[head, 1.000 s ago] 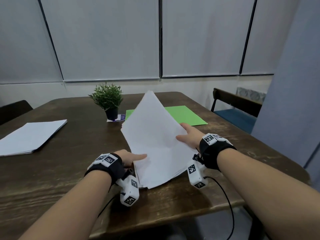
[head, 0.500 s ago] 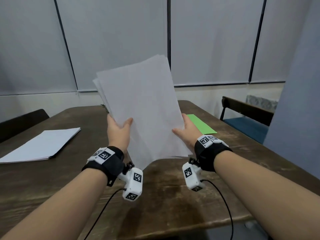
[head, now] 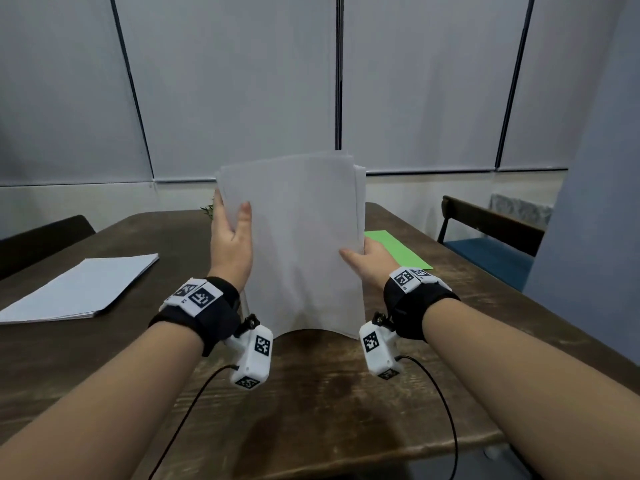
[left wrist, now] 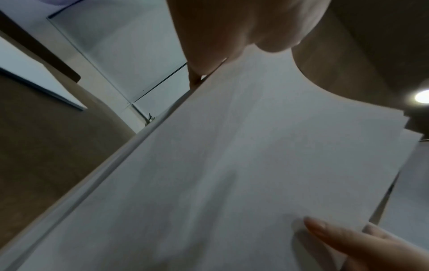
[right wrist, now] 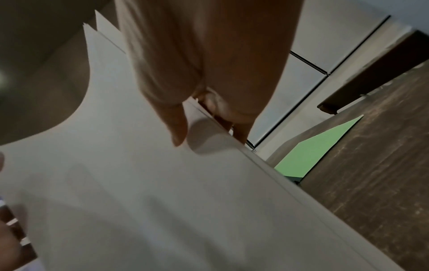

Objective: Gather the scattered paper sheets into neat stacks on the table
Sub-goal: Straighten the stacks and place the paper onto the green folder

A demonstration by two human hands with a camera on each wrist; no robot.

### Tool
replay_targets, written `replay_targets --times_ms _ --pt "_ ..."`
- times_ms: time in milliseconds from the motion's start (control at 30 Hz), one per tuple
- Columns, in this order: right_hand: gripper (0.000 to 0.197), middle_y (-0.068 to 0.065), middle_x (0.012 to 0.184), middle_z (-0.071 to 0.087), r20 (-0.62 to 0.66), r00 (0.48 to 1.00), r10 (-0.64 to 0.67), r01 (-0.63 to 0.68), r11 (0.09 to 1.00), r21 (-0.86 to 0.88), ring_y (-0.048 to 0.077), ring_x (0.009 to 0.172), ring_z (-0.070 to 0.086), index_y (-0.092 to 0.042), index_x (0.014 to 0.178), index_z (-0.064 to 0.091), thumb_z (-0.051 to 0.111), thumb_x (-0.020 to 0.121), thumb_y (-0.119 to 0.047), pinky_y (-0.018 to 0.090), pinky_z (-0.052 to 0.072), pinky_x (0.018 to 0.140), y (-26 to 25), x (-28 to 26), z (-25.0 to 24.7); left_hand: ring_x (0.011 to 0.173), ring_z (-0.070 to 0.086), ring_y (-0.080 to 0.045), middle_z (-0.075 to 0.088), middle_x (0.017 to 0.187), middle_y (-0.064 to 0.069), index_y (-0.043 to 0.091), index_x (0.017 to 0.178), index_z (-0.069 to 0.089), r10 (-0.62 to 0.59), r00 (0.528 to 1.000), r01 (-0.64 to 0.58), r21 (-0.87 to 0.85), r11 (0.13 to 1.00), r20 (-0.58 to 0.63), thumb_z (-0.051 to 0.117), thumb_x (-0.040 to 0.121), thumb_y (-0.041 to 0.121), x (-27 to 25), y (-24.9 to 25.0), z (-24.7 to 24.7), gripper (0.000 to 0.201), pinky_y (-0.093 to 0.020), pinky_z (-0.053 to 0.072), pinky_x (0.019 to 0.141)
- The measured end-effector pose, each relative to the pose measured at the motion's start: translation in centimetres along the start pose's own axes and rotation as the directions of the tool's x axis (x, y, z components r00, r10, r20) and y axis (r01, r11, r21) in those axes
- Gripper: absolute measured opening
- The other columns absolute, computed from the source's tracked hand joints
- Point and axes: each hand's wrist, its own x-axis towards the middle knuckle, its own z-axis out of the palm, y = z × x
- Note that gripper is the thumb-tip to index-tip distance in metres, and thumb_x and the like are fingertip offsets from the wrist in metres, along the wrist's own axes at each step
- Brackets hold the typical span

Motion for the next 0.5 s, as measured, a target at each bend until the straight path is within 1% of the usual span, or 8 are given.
replay_targets --times_ms 33,100,167,267,300,367,433,500 --pt "0.037 0.015 0.120 0.064 0.005 1.000 0.000 0.000 1.000 0.028 0.021 0.103 0.062 -0.002 0.124 0.054 0.064 0.089 -0.005 0.032 0.049 0.095 0.0 0.0 -0.1 0.141 0.027 -0.010 0.025 0.155 0.006 0.034 0.151 0.009 0.025 1.000 -0.025 0.003 1.000 -0.002 0.043 0.090 0.061 0.4 0.2 0.0 0.075 -0.039 0.024 0.118" --pt "0.055 0.013 0.119 0.064 0.018 0.999 -0.027 0.024 0.991 0.134 0.019 0.099 0.061 -0.004 0.128 0.046 0.071 0.079 0.004 0.023 0.051 0.083 -0.6 -0.1 -0.4 0.143 0.016 -0.004 0.014 0.158 0.008 0.036 0.151 0.005 0.068 0.998 -0.068 0.010 0.998 0.011 0.047 0.094 0.051 0.9 0.9 0.0 0.073 -0.035 0.017 0.120" --pt "0.069 0.006 0.117 0.062 -0.004 0.999 -0.041 0.041 0.975 0.218 0.017 0.100 0.061 -0.009 0.131 0.039 0.077 0.075 0.000 0.018 0.051 0.080 -1.3 0.3 -0.4 0.141 0.011 0.002 0.009 0.158 0.008 0.035 0.151 0.002 0.095 0.995 -0.095 0.018 0.995 0.019 0.050 0.096 0.040 1.2 1.4 0.0 0.074 -0.031 0.012 0.120" --pt "0.084 0.007 0.126 0.060 -0.082 0.995 -0.056 0.081 0.936 0.342 0.020 0.110 0.062 -0.012 0.137 0.032 0.082 0.070 -0.013 0.037 0.050 0.098 -2.9 0.9 -0.2 0.139 0.011 0.005 0.008 0.157 0.008 0.035 0.152 0.000 0.138 0.990 -0.138 0.031 0.990 0.013 0.054 0.095 0.033 1.3 2.2 -0.2 0.079 -0.024 0.011 0.117" --pt "0.086 0.006 0.127 0.059 -0.108 0.992 -0.070 0.106 0.924 0.367 0.020 0.110 0.062 -0.014 0.140 0.029 0.081 0.071 -0.013 0.039 0.049 0.099 -3.4 1.2 -0.3 0.138 0.010 0.005 0.008 0.157 0.008 0.035 0.152 -0.001 0.158 0.987 -0.159 0.066 0.985 0.021 0.055 0.095 0.030 1.3 2.5 -0.2 0.079 -0.021 0.009 0.115" --pt "0.086 -0.001 0.124 0.057 -0.149 0.982 -0.115 0.165 0.909 0.382 0.013 0.103 0.062 -0.020 0.147 0.019 0.072 0.081 -0.005 0.032 0.049 0.094 -4.3 1.6 -0.6 0.142 0.008 0.000 0.007 0.157 0.005 0.037 0.151 -0.001 0.191 0.981 -0.194 0.128 0.973 0.035 0.054 0.096 0.026 1.3 3.1 -0.3 0.079 -0.019 0.007 0.111" --pt "0.090 -0.008 0.120 0.053 -0.187 0.962 -0.199 0.254 0.904 0.344 0.005 0.098 0.062 -0.029 0.150 0.009 0.065 0.085 -0.002 0.020 0.049 0.085 -5.2 1.9 -1.2 0.143 0.008 -0.003 0.004 0.157 -0.003 0.040 0.150 0.002 0.218 0.974 -0.224 0.160 0.961 0.054 0.054 0.096 0.020 1.4 3.7 -0.3 0.078 -0.016 0.008 0.109" --pt "0.093 -0.008 0.134 0.044 -0.228 0.924 -0.307 0.357 0.906 0.227 0.004 0.110 0.056 -0.040 0.150 0.005 0.060 0.085 -0.004 0.007 0.045 0.080 -6.1 1.8 -1.6 0.138 0.009 0.003 -0.001 0.157 -0.006 0.042 0.148 0.014 0.250 0.965 -0.261 0.195 0.945 0.078 0.053 0.095 0.016 1.7 3.9 -0.4 0.071 -0.015 0.011 0.108"
